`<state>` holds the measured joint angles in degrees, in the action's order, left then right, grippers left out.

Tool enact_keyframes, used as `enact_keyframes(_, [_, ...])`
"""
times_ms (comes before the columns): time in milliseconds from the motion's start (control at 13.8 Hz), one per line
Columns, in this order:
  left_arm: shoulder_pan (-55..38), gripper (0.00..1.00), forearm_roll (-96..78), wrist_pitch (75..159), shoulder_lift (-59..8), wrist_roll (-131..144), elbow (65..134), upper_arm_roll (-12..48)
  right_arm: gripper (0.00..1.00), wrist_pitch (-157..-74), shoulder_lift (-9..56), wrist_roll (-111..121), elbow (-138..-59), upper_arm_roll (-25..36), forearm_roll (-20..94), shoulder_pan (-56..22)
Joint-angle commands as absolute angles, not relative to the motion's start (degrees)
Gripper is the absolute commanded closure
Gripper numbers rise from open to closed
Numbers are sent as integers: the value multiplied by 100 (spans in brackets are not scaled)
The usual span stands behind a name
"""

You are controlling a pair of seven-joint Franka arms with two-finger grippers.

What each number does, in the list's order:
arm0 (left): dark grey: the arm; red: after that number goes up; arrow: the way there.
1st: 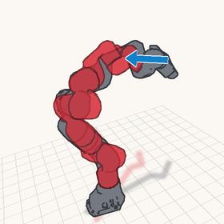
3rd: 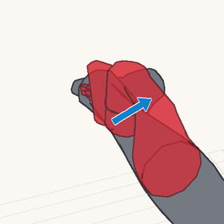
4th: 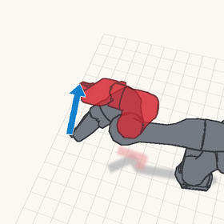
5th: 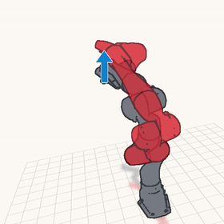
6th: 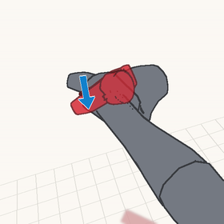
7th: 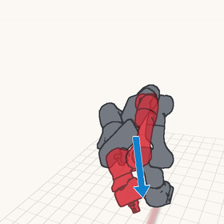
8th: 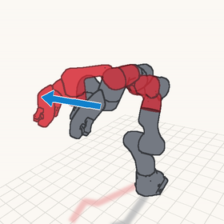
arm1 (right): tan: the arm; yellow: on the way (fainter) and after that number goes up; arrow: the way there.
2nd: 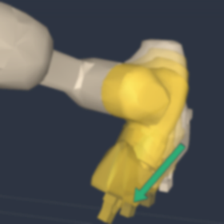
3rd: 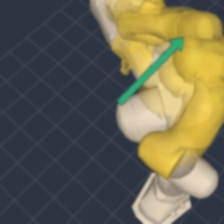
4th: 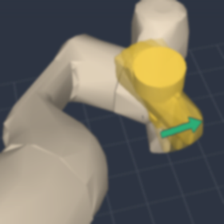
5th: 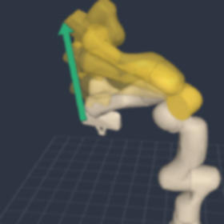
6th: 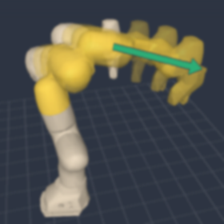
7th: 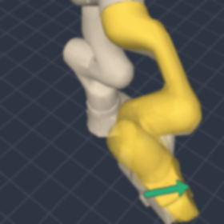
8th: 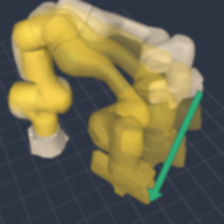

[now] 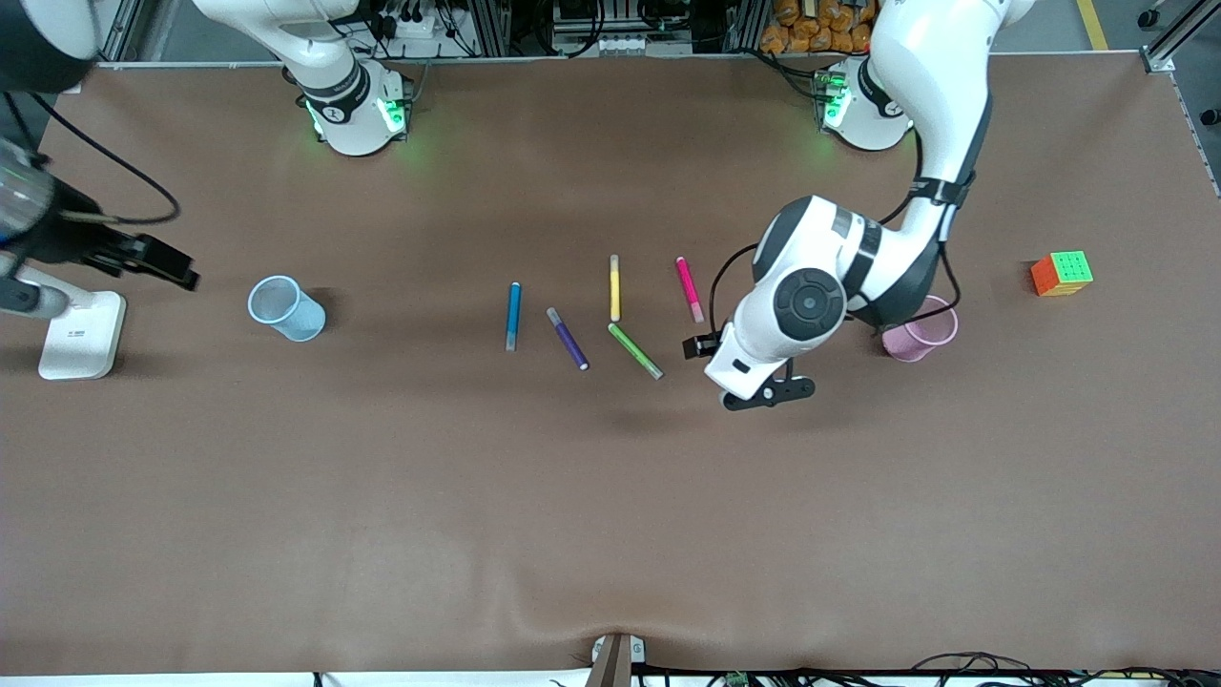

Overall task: Place pink and blue markers in matching cups
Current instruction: 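Grasp the pink marker with the left gripper while the right gripper approaches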

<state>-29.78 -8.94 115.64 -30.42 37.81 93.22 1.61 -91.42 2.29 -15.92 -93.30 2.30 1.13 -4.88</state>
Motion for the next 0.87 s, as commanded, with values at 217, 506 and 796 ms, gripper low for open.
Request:
enact_keyframes(217, [-3480, 0, -932, 12673, -2979, 4113, 10335, 97, 0, -9220, 755, -2881, -9211, 237, 114, -1036])
enact_keyframes(506, [-3533, 0, -932, 12770, -3023, 4140, 10643, 97, 0, -9237, 1124, -2892, -9193, 229, 211, -1257])
enact_keyframes(796, [-3568, 0, -932, 13112, -3129, 4174, 10933, 105, 0, -9158, 1406, -2315, -9220, 229, 536, -1266])
